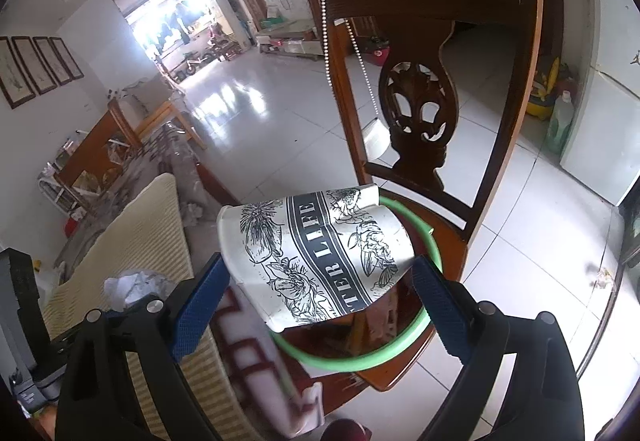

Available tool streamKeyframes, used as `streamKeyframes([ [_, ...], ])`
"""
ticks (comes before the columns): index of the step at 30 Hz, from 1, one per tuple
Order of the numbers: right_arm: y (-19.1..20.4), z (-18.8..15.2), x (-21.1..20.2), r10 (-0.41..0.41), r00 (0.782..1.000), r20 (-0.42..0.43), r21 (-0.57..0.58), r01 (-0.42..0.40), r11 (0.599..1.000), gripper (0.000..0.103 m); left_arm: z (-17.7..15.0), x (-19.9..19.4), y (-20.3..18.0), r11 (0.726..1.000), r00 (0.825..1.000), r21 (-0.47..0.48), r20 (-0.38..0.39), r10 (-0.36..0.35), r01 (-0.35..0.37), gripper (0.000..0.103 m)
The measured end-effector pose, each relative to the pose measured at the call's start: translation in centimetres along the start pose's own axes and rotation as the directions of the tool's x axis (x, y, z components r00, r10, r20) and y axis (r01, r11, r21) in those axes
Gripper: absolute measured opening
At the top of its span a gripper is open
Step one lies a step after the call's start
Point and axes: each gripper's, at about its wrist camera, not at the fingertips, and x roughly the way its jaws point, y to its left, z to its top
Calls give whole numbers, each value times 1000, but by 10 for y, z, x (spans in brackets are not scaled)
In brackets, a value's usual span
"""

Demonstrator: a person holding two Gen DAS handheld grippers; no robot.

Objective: Collect trash

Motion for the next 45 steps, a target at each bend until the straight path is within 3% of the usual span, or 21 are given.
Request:
streamKeyframes([
  [14,-17,11,28,-31,999,-40,22,32,999,89,11,39,-20,998,998,43,-55,-36,38,36],
  [15,-18,13,29,-30,999,-39,19,31,999,89,11,39,-21,998,998,49,-55,-34,37,38],
  [17,-18,15,34,-38,998,-44,9,39,999,91,12,39,-21,998,999,52,-41,-24,26,53],
  [18,-18,16,38,-50,997,-64,2,51,999,90,11,36,-21,999,1000,50,-22,-19,20,68],
  [19,-17,17,41,-55,996,-76,0,55,998,91,11,35,-21,999,1000,48,-7,-17,17,73],
  [23,-15,16,41,-67,995,-78,11,68,998,91,10,23,-17,998,1000,59,18,-9,8,78],
  [28,5,9,12,-13,1000,1,17,13,1000,91,5,-22,-4,998,993,37,114,36,-40,88],
  [32,35,2,-12,54,996,67,-5,-54,999,91,0,-72,9,996,970,-13,227,93,-92,91],
  [35,61,-3,-22,118,987,110,-21,-116,993,92,-7,-113,28,987,938,-85,309,157,-137,97],
  [37,83,-8,-24,149,979,136,-45,-144,989,94,-12,-138,39,979,916,-127,351,194,-159,97],
  [40,116,-20,-22,192,965,179,-93,-178,980,94,-17,-165,52,972,898,-155,379,225,-178,97],
  [45,153,-40,-14,190,948,255,-193,-143,971,96,-34,-208,59,949,820,-198,480,313,-246,98],
])
